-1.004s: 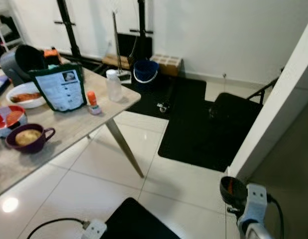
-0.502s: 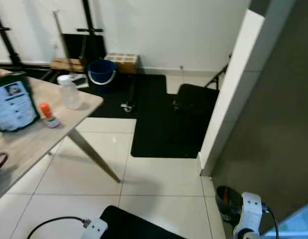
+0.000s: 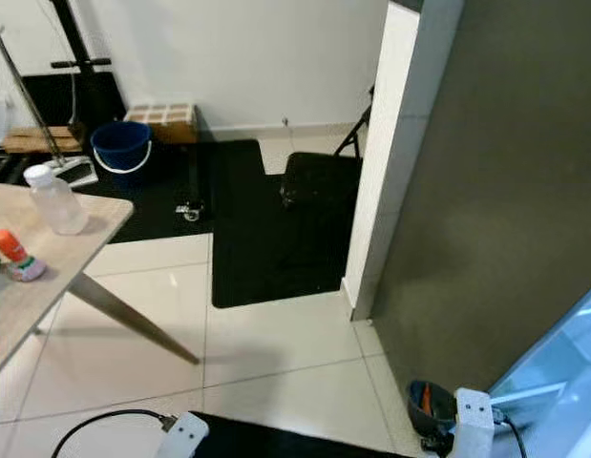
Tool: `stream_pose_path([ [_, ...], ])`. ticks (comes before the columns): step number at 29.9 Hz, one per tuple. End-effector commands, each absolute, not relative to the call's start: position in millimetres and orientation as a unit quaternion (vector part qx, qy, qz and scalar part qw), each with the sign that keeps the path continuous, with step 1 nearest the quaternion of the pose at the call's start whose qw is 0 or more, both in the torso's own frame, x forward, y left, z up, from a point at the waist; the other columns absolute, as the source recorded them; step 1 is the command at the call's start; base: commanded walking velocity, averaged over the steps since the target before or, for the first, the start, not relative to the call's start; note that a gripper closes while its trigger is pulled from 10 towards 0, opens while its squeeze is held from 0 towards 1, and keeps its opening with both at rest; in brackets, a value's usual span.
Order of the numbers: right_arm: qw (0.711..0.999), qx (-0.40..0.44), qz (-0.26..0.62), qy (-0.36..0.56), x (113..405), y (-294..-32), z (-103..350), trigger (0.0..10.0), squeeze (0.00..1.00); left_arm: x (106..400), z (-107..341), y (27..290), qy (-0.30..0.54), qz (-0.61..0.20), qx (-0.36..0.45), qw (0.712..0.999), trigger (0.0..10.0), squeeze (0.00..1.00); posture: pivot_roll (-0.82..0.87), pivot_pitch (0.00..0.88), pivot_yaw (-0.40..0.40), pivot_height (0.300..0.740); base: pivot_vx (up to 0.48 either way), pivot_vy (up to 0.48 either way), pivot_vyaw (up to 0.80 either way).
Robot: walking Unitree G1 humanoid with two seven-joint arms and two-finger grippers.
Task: Restocking fridge
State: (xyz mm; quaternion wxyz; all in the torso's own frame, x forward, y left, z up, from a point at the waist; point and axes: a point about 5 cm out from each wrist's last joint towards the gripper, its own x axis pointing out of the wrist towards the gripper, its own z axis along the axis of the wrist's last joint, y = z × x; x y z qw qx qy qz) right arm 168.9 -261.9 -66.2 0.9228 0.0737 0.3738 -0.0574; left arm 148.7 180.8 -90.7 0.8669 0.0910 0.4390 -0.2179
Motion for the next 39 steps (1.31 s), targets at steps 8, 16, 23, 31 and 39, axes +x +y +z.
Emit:
stream_pose_path([
  [8, 0.926, 0.067, -0.048, 0.367, 172.3, -262.2, -63.8, 10.0, 0.0, 145.4, -92.3, 181.3, 0.447, -0.22, 0.095, 0.862, 10.0, 0.0, 0.06, 0.037, 0.011, 0.74, 0.0, 0.0, -0.7],
  [16, 0.927, 0.064, -0.043, 0.367, 172.8, -262.5, -63.4, 10.0, 0.0, 145.8, -92.3, 180.1, 0.445, -0.222, 0.095, 0.862, 10.0, 0.0, 0.06, 0.034, 0.007, 0.74, 0.0, 0.0, -0.8],
  [23, 0.927, 0.063, -0.041, 0.367, 173.5, -262.7, -62.9, 10.0, 0.0, 146.0, -92.2, 180.9, 0.446, -0.222, 0.096, 0.862, 10.0, 0.0, 0.06, 0.028, 0.006, 0.74, 0.0, 0.0, -0.8],
  [31, 0.927, 0.061, -0.041, 0.367, 173.4, -263.3, -62.8, 10.0, 0.0, 149.1, -91.1, 178.7, 0.441, -0.225, 0.096, 0.863, 10.0, 0.0, 0.05, 0.029, 0.007, 0.74, 0.0, 0.0, -0.8],
  [39, 0.927, 0.062, -0.042, 0.368, 172.3, -263.2, -63.2, 10.0, 0.0, 148.8, -91.3, 178.4, 0.441, -0.224, 0.097, 0.863, 10.0, 0.0, 0.05, 0.032, 0.009, 0.74, 0.0, 0.0, -0.8],
])
